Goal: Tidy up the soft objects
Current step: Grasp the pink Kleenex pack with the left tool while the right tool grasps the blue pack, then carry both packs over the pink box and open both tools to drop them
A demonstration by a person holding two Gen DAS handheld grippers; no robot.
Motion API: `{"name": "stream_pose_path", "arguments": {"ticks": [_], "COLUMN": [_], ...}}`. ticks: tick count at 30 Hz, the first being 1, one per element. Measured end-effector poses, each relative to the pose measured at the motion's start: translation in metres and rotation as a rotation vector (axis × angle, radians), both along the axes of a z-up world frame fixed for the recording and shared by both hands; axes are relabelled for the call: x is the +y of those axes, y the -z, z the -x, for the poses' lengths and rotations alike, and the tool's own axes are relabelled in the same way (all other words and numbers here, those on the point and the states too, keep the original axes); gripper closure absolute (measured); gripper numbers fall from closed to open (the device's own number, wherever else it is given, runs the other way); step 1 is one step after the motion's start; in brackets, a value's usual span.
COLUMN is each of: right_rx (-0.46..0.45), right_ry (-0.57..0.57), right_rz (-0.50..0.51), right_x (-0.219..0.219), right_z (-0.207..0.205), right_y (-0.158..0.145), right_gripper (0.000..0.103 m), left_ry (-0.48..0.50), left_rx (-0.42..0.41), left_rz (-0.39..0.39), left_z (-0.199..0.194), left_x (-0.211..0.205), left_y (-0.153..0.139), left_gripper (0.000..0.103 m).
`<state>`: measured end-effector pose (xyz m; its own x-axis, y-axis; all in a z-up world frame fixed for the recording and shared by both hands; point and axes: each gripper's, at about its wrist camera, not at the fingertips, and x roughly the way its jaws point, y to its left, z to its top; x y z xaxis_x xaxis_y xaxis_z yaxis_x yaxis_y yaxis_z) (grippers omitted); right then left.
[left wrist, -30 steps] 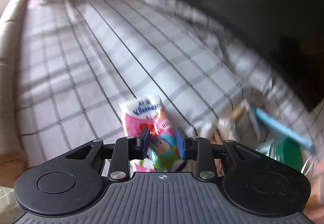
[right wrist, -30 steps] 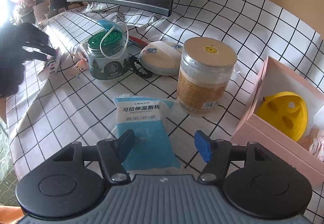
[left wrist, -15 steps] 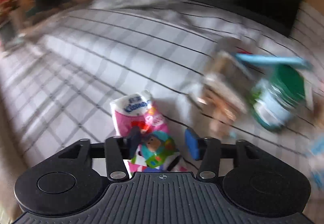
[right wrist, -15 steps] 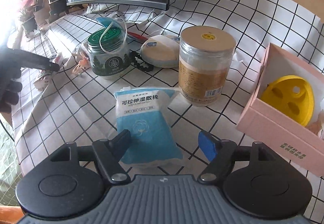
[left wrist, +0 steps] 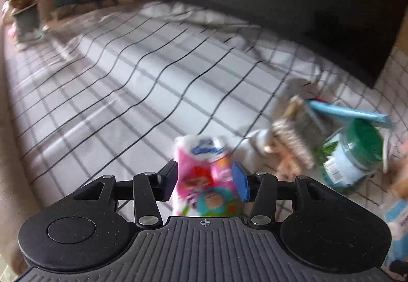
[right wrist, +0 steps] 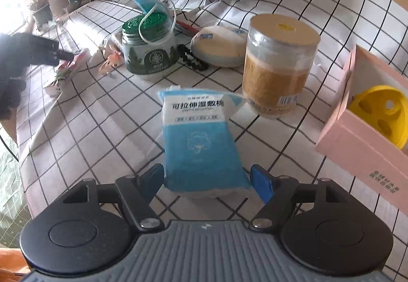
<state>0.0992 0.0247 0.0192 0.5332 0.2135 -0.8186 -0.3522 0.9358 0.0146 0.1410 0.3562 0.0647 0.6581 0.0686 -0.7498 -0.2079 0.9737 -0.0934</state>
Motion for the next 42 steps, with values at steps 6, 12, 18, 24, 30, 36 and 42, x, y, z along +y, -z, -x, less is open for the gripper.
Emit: {"name": "stream_pose_path", "arguments": {"ticks": [6, 12, 18, 24, 30, 36, 42], "right_rx": [0.007, 0.004, -0.072, -0.091, 0.044, 0.099, -0.012], "right_ry": [0.008, 0.019, 0.023, -0.033, -0.029, -0.073, -0.092], "right_rz": [0.006, 0.003, -0.029, 0.015, 0.016, 0.034, -0.051], "right_x": [0.003, 0.001, -0.003, 0.011, 0.015, 0.029, 0.030], "right_z": [0.001, 0.006, 0.006, -0.013, -0.036, -0.036, -0.037], "right_y": [0.003, 0.002, -0.020, -0.024, -0.008, -0.019, -0.087], "right_gripper": [0.028, 0.028, 0.028, 0.028, 0.033, 0.053, 0.054], "left_ry": [-0.006, -0.042, -0.041, 0.020, 0.079, 0.130, 0.183], "left_rx": [0.076, 0.078, 0.056, 0.035, 0.019, 0.014, -0.063], "left_rz": [-0.104, 0.017, 0.041, 0.001, 0.027, 0.035, 0.065], "left_z": [-0.013, -0.013, -0.005, 0.004, 0.017, 0.026, 0.015], "left_x": [-0.012, 0.007, 0.009, 0.003, 0.006, 0.000, -0.012], "left_y": [0.018, 0.023, 0.024, 0.026, 0.025, 0.012, -0.035], "left_gripper": [0.042, 0.041, 0.043, 0.043, 0.052, 0.059, 0.060]}}
